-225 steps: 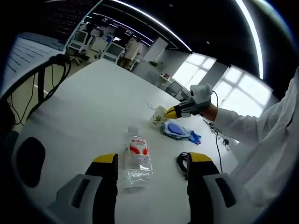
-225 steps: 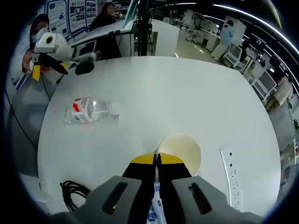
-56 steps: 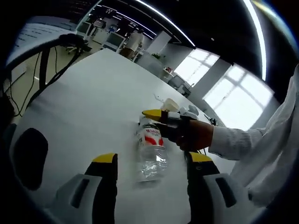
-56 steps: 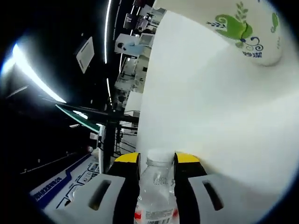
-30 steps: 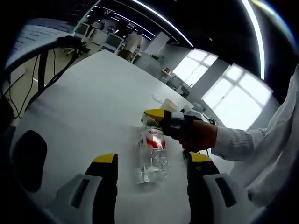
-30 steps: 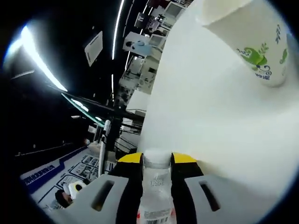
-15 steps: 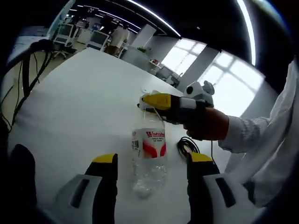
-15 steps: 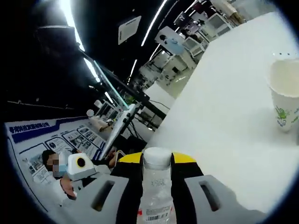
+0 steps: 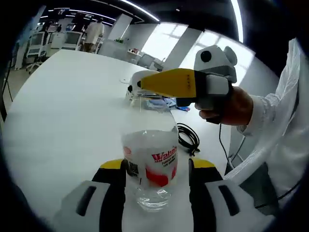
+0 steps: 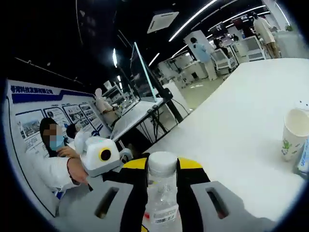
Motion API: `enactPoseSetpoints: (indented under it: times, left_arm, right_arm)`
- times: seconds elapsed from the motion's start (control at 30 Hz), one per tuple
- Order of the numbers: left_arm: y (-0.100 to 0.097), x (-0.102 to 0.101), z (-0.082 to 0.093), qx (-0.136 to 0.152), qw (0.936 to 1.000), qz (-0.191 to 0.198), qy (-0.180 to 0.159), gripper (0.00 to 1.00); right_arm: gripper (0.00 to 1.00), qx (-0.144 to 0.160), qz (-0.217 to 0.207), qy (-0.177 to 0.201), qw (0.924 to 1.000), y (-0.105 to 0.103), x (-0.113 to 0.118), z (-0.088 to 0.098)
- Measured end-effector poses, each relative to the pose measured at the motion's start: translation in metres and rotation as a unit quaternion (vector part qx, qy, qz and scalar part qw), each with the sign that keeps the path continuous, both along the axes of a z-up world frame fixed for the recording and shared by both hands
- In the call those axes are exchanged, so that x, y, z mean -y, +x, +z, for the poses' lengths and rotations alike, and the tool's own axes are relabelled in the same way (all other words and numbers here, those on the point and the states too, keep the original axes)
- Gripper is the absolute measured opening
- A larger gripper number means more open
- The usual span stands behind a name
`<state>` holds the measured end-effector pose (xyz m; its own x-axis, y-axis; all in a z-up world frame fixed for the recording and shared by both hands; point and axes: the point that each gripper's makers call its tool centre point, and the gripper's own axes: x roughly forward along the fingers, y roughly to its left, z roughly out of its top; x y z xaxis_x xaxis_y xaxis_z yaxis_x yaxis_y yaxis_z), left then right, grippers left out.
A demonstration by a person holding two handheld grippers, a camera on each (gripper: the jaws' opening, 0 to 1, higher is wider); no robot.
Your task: Arrange the tabletop items into an orderly group along one side of the table until the central work area is clear of visible clutter.
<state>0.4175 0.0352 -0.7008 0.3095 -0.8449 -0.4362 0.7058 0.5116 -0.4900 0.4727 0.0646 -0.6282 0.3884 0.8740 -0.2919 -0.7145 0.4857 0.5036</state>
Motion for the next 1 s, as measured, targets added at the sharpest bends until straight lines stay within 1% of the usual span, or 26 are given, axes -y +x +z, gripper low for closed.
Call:
enactPoseSetpoints:
  times: [0.07, 0.1, 0.13, 0.17, 0.2, 0.27, 0.37, 0.5, 0.57, 0.67, 0.8, 0.9, 0.97, 1.0]
  left_arm:
    - [-0.001, -0.003, -0.005, 0.009, 0.9998, -0.012, 0.016, 0.44]
    - [0.0, -0.005, -0.008, 0.022, 0.9993, -0.018, 0.025, 0.43]
    - [-0.005, -0.001, -0.005, 0.011, 0.9996, -0.025, 0.01, 0.42]
    - [-0.006, 0.002, -0.004, 0.017, 0.9993, -0.033, 0.008, 0.42]
    - [-0.005, 0.003, -0.005, 0.027, 0.9989, -0.036, 0.014, 0.42]
    - [-0.006, 0.004, -0.004, 0.022, 0.9991, -0.034, 0.013, 0.42]
    - [-0.006, 0.007, -0.002, 0.028, 0.9989, -0.035, 0.013, 0.42]
    - [0.001, 0.011, 0.0, 0.038, 0.9983, -0.038, 0.023, 0.41]
    - [0.006, 0.013, 0.004, 0.042, 0.998, -0.04, 0.024, 0.41]
    - [0.014, 0.016, 0.01, 0.045, 0.9981, -0.039, 0.017, 0.41]
    - [0.029, 0.023, 0.02, 0.061, 0.9972, -0.042, 0.011, 0.41]
    - [0.046, 0.03, 0.031, 0.076, 0.9959, -0.046, 0.013, 0.41]
    - [0.054, 0.034, 0.036, 0.084, 0.9953, -0.048, 0.011, 0.41]
    - [0.06, 0.037, 0.04, 0.091, 0.9946, -0.05, 0.009, 0.41]
  right_arm:
    - [0.2, 0.011, 0.004, -0.009, 0.9999, -0.005, -0.001, 0.002]
    - [0.2, 0.014, 0.004, -0.012, 0.9998, -0.006, -0.001, 0.002]
    - [0.19, 0.016, 0.002, -0.014, 0.9998, -0.008, -0.001, 0.003]
    - [0.19, 0.019, 0.0, -0.016, 0.9997, -0.008, 0.0, 0.003]
    - [0.19, 0.022, -0.001, -0.019, 0.9996, -0.008, 0.0, 0.003]
    - [0.19, 0.023, -0.002, -0.022, 0.9995, -0.008, 0.001, 0.003]
    - [0.19, 0.036, 0.006, -0.035, 0.9987, -0.012, 0.002, 0.007]
    - [0.19, 0.053, 0.011, -0.051, 0.9972, -0.011, 0.006, 0.012]
    - [0.19, 0.063, 0.008, -0.052, 0.9966, -0.008, 0.008, 0.016]
    - [0.19, 0.069, 0.003, -0.049, 0.9964, -0.001, 0.013, 0.023]
    - [0.19, 0.087, -0.002, -0.053, 0.9948, 0.013, 0.021, 0.036]
    - [0.19, 0.102, -0.009, -0.052, 0.9933, 0.025, 0.027, 0.047]
    - [0.19, 0.112, -0.014, -0.054, 0.9922, 0.033, 0.031, 0.052]
    - [0.19, 0.123, -0.015, -0.058, 0.9905, 0.037, 0.033, 0.057]
